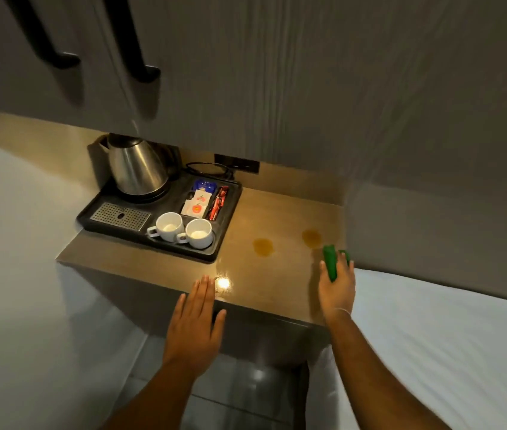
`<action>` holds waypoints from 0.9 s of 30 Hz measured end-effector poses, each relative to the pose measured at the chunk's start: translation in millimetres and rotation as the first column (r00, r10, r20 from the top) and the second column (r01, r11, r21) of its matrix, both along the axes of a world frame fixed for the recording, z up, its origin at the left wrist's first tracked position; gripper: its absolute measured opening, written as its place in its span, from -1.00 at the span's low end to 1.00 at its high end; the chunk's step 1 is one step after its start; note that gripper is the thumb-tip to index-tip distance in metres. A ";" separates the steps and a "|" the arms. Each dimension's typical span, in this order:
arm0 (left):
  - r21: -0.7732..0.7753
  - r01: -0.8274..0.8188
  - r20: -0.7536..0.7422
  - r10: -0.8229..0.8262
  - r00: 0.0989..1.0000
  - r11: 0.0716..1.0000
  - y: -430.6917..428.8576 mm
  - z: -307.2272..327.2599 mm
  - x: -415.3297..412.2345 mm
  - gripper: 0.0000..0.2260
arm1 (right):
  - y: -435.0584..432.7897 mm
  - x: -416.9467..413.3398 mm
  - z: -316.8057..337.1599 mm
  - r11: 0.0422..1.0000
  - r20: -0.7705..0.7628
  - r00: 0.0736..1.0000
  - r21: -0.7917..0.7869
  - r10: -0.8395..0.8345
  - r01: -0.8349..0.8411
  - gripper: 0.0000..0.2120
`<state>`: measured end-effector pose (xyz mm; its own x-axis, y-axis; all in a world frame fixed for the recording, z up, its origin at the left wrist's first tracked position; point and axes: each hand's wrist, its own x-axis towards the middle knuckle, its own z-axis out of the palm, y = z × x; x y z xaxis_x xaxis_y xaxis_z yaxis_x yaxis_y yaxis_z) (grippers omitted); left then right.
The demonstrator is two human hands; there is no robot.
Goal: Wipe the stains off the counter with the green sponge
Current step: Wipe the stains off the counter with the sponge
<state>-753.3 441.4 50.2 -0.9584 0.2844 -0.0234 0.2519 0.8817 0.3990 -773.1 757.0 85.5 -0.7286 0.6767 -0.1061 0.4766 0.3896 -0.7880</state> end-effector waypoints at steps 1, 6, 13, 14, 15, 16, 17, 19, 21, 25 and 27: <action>-0.008 0.001 0.008 -0.001 1.000 1.000 4.5 -1.2 -8.4 -0.33 | -1.1 -9.5 -6.4 0.996 0.068 0.995 0.054 0.067 -0.070 -0.44; -0.043 -0.034 0.051 0.036 0.998 0.999 16.2 -16.6 -42.9 -0.35 | -66.0 -32.8 -44.2 0.753 0.307 0.807 0.301 0.504 -0.585 -0.39; -0.009 0.023 0.105 -0.022 0.994 1.000 19.5 -35.5 -56.9 -0.36 | -43.0 15.1 -60.3 0.531 0.391 0.656 0.387 0.646 -0.754 -0.28; -0.001 0.024 0.118 -0.024 0.993 1.000 21.5 -38.3 -55.8 -0.35 | -27.1 -0.3 -52.2 0.600 0.405 0.715 0.389 0.570 -0.699 -0.34; 0.006 0.015 0.136 -0.016 0.991 1.000 23.1 -42.1 -53.1 -0.35 | -11.9 -21.1 -44.1 0.677 0.413 0.776 0.390 0.477 -0.624 -0.39; 0.013 0.003 0.154 -0.005 0.988 1.000 24.6 -45.7 -51.1 -0.35 | 1.7 -46.1 -34.1 0.748 0.407 0.825 0.382 0.392 -0.543 -0.43; 0.016 -0.010 0.167 0.007 0.986 1.000 25.3 -49.2 -49.6 -0.34 | 11.9 -72.6 -24.5 0.805 0.394 0.858 0.358 0.329 -0.473 -0.44; 0.025 -0.028 0.167 0.024 0.986 0.999 25.6 -54.2 -47.9 -0.34 | 14.0 -124.3 -10.2 0.855 0.402 0.870 0.302 0.285 -0.421 -0.46; 0.057 -0.030 0.153 0.021 0.988 0.998 24.1 -55.2 -47.4 -0.35 | -14.1 -159.2 -4.3 0.824 0.397 0.844 0.289 0.360 -0.487 -0.48; 0.153 -0.069 0.068 0.059 0.996 0.986 19.5 -45.1 -50.3 -0.33 | -105.6 -122.3 -26.7 0.538 0.306 0.617 0.309 0.725 -0.784 -0.43; 0.199 -0.083 0.026 0.079 0.997 0.976 17.5 -39.0 -54.6 -0.30 | -120.6 -62.7 -48.2 0.403 0.337 0.496 0.310 0.800 -0.861 -0.40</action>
<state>-807.9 458.9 11.2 -0.9783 0.2069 0.0084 0.1742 0.8007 0.5732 -835.8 636.4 37.4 -0.9559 -0.2632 -0.1299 -0.1876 0.8881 -0.4196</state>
